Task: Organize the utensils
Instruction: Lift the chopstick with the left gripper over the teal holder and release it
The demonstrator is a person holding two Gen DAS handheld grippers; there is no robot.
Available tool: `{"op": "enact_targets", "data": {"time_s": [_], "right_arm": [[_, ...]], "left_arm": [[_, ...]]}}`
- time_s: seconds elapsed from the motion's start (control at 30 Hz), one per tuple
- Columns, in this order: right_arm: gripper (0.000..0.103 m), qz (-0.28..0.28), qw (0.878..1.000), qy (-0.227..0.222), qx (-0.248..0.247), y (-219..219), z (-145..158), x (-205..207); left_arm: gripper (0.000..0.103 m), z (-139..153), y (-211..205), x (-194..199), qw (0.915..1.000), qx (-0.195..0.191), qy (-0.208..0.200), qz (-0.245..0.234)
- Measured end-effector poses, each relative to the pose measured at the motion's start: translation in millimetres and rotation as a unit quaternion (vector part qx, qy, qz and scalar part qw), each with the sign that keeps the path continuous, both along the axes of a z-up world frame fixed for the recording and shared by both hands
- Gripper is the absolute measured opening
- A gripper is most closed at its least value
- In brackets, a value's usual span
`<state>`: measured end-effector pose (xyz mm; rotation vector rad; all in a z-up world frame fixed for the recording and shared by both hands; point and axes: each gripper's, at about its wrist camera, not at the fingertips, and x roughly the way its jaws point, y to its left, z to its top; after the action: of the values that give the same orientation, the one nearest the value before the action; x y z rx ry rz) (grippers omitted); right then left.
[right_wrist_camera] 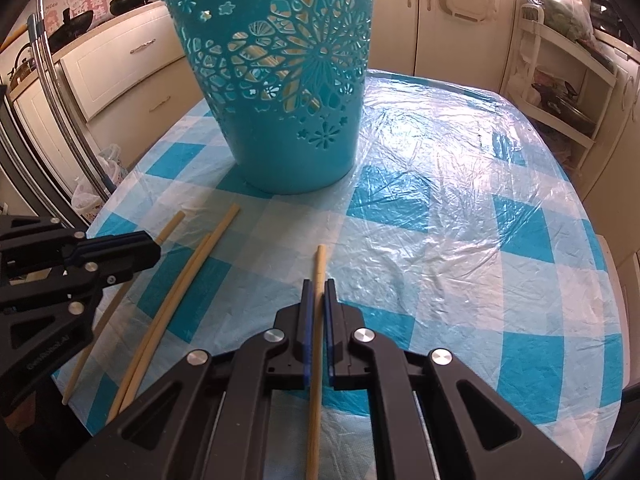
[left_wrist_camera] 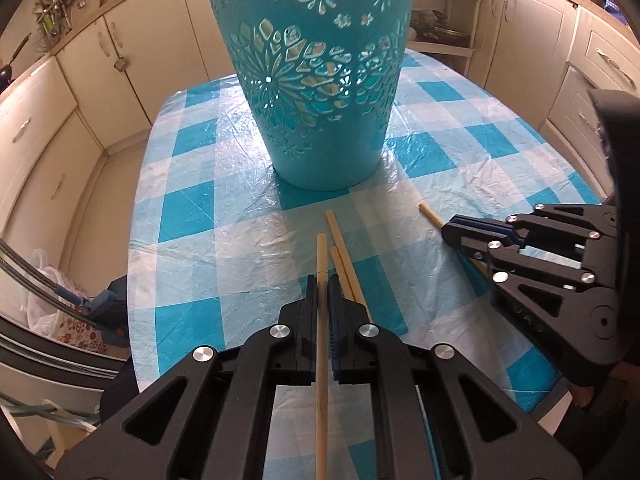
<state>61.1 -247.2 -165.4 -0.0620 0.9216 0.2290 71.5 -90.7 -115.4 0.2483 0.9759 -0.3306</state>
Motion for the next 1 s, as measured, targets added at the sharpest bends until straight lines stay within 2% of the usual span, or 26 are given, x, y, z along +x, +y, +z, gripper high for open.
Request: {"op": "enact_targets", "data": {"time_s": [0.1, 0.3, 0.43, 0.6, 0.7, 0.9, 1.0], "right_arm": [[0.006, -0.001, 1.0, 0.001, 0.005, -1.8, -0.3, -0.1], [0.005, -0.016, 0.998, 0.014, 0.056, -14.4, -1.5, 2.7], [0.005, -0.022, 0.997, 0.018, 0.079, -20.6, -1.9, 5.0], [0.005, -0.021, 0.997, 0.013, 0.072, -17.7, -2.3, 4.3], [0.005, -0.022, 0.997, 0.013, 0.075, -17.4, -2.7, 4.3], [0.005, -0.023, 0.997, 0.011, 0.079, -18.8, -2.9, 4.0], [0.005, -0.023, 0.997, 0.008, 0.076, -17.5, -3.2, 3.6]], "left_arm": [[0.005, 14.0, 2.7, -5.1, 0.9997, -0.023, -0.002, -0.01], [0.005, 73.2, 21.2, -11.3, 0.9921, -0.12, -0.023, -0.028], [0.005, 124.7, 29.8, -9.9, 0.9829, -0.171, -0.06, -0.033], [0.005, 174.8, 25.8, -0.2, 0.9713, -0.204, -0.118, -0.03], [0.005, 196.8, 20.9, 16.6, 0.9624, -0.222, -0.156, -0.009], [0.005, 232.4, 11.4, 62.3, 0.9338, -0.259, -0.243, 0.045], [0.005, 239.9, 5.0, 78.4, 0.9201, -0.252, -0.29, 0.077]]}}
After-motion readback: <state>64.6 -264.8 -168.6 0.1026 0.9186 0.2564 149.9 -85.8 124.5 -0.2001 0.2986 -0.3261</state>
